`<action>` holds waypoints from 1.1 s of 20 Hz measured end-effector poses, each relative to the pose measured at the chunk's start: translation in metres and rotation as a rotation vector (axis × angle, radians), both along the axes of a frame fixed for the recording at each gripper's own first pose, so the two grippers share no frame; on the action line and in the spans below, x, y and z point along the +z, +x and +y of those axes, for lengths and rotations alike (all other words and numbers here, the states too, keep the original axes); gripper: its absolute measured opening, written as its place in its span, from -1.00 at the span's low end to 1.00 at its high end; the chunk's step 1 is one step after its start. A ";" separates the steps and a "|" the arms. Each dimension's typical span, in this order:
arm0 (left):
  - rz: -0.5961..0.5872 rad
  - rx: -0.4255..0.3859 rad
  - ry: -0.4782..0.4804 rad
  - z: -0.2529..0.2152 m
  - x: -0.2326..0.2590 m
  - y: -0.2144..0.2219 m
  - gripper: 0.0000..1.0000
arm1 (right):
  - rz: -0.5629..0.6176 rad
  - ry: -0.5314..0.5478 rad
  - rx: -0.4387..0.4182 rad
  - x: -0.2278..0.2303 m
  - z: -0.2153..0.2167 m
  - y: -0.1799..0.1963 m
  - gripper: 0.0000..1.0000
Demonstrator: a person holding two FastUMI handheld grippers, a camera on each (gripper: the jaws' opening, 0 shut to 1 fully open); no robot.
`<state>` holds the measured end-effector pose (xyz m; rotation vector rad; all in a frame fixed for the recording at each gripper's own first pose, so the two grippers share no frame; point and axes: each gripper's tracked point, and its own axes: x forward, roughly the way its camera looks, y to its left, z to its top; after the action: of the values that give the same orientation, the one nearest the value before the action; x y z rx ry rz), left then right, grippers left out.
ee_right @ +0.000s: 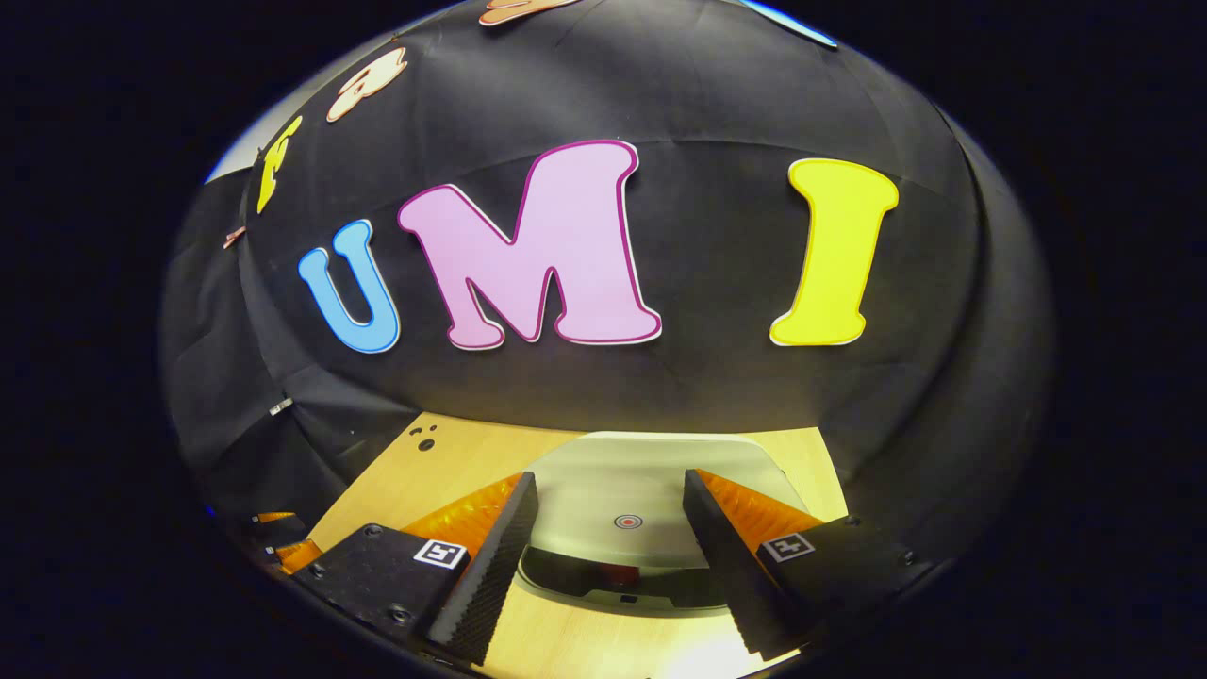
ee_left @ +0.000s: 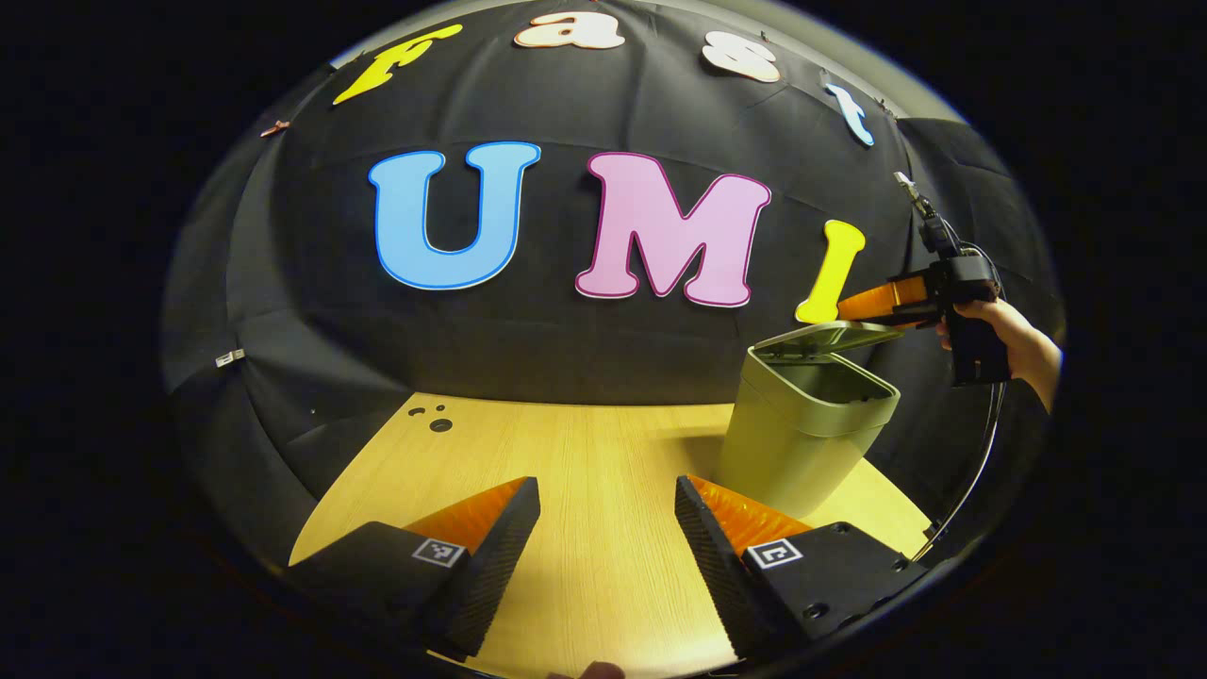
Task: Press the lid of the desktop garbage bin to open it, pick up the crumpled paper on the desktop and throw it into the bin, then pick up the pop can on the desktop and drop it into the bin, and finally close the garbage bin lid.
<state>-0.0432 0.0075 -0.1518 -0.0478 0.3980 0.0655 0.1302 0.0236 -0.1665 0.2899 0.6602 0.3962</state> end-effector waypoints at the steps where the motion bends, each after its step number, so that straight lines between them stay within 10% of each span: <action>1: 0.000 0.000 -0.001 -0.001 -0.001 0.000 0.85 | 0.003 -0.009 -0.001 -0.002 -0.001 -0.001 0.94; 22: 0.006 -0.009 -0.003 -0.007 -0.003 -0.002 0.85 | -0.011 -0.119 0.014 -0.055 0.005 -0.055 0.95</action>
<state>-0.0447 0.0007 -0.1544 -0.0485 0.4044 0.0563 0.0754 0.0283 -0.2211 0.1702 0.6725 0.3700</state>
